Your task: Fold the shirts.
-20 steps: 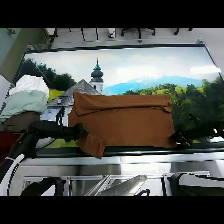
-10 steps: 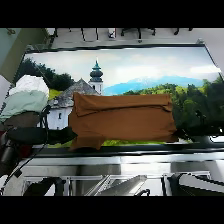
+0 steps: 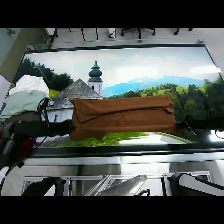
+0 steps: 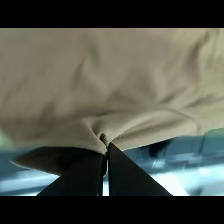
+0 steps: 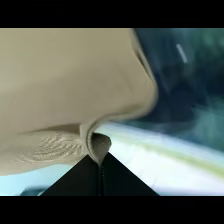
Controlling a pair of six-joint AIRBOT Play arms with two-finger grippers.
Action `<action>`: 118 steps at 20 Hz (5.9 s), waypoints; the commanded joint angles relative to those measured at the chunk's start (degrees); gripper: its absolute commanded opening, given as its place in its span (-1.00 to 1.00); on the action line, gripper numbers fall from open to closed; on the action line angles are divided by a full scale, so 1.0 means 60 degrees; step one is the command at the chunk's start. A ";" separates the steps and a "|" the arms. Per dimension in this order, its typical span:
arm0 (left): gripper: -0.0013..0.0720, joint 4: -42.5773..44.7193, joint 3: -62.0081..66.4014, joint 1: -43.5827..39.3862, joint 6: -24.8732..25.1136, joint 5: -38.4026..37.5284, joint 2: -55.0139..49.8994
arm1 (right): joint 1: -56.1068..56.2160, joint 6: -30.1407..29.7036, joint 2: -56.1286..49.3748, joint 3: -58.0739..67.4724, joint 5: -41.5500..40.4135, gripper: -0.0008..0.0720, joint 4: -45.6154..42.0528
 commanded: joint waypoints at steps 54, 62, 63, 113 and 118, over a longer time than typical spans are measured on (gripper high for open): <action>-0.93 -0.1515 1.0681 -0.5111 0.0838 -0.1020 -1.1628 | 0.2535 0.0069 -0.1009 0.7289 -0.3089 -0.92 0.0780; -0.93 -0.3300 1.1752 -0.5741 0.0415 -0.1530 -1.3267 | 0.4054 0.0397 -0.0597 0.7286 -0.3118 -0.92 0.0754; -0.93 -0.3381 1.1712 -0.5694 0.0372 -0.1424 -1.3264 | 0.4109 0.0492 -0.0601 0.7282 -0.3118 -0.92 0.0725; -0.93 -0.1519 1.1704 0.3184 0.0965 0.5490 -0.2273 | 0.6459 0.2011 -0.5730 0.5727 -0.0186 0.95 0.1410; -0.93 -0.1519 1.1701 0.3184 0.0889 0.5497 -0.2273 | 0.7129 0.1945 -0.5763 0.5756 0.0178 -0.33 0.1650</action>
